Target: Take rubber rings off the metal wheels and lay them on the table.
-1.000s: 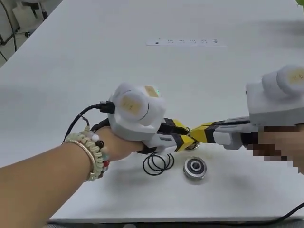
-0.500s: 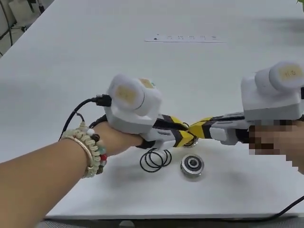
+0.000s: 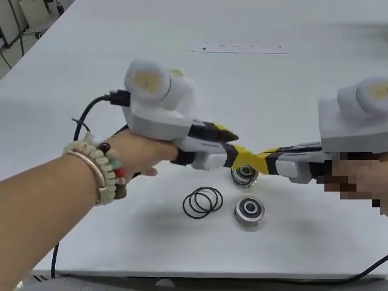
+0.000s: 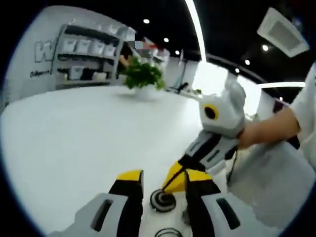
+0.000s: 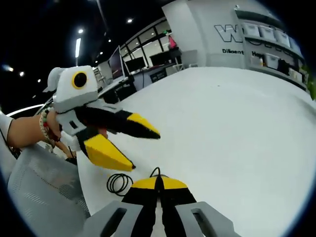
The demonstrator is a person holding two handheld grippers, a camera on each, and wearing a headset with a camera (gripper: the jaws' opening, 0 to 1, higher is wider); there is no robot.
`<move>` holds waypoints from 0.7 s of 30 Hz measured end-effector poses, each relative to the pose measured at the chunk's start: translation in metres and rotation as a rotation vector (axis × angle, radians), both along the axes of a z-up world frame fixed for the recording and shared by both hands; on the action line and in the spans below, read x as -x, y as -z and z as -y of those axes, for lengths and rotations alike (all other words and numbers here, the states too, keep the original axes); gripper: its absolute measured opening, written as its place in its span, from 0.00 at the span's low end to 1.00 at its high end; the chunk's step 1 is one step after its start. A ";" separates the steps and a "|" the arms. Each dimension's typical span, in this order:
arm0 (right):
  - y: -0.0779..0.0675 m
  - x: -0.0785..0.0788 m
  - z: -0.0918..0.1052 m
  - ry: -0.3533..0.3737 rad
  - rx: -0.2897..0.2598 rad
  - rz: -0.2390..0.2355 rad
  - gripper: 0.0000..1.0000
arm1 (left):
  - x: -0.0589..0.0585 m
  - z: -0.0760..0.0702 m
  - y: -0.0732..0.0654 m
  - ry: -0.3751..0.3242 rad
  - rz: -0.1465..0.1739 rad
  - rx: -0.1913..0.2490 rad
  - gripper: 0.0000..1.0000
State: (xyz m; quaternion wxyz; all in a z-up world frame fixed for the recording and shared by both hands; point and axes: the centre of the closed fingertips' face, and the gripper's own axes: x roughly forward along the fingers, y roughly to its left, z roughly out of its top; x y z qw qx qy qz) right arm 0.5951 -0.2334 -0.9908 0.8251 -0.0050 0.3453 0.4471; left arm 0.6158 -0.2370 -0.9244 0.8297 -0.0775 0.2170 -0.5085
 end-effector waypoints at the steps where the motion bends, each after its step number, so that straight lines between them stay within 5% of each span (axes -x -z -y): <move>1: -0.001 0.000 0.000 -0.001 -0.002 0.001 0.00 | -0.004 -0.001 -0.014 -0.026 -0.019 0.061 0.37; 3: -0.003 0.001 -0.001 -0.005 -0.007 0.004 0.00 | -0.011 -0.004 -0.037 -0.068 -0.022 0.151 0.40; 4: -0.005 0.002 -0.001 -0.007 -0.011 0.006 0.00 | -0.011 -0.007 -0.046 -0.063 0.015 0.157 0.40; 6: -0.009 0.002 -0.002 -0.006 -0.020 0.014 0.00 | -0.011 -0.015 -0.050 -0.050 0.077 0.104 0.40; 8: -0.012 0.000 -0.003 -0.003 -0.028 0.019 0.00 | -0.009 -0.021 -0.047 -0.049 0.078 0.060 0.40; 13: -0.020 -0.003 -0.002 0.009 -0.051 0.034 0.00 | 0.001 -0.037 -0.043 -0.018 0.143 -0.052 0.44; 21: -0.034 -0.004 -0.004 0.020 -0.088 0.054 0.00 | 0.017 -0.059 -0.057 -0.021 0.189 -0.072 0.50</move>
